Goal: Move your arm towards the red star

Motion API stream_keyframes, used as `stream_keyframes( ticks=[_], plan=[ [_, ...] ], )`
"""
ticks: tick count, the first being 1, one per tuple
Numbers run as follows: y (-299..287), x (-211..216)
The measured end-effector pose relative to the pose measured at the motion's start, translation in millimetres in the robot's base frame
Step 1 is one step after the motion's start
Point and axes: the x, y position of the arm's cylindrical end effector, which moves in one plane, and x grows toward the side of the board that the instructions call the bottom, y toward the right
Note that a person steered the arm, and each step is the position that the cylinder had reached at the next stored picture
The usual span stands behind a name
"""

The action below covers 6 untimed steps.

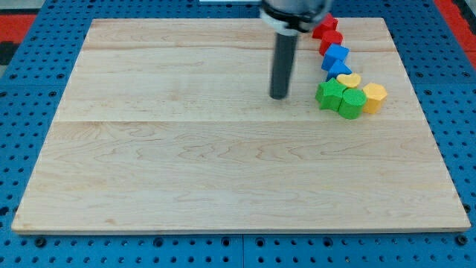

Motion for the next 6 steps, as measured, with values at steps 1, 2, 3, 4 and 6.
stream_keyframes(
  ticks=[1,2,3,4,6],
  plan=[
    [-27,-73],
    [-17,-144],
    [4,-179],
    [15,-178],
    [18,-175]
  ],
)
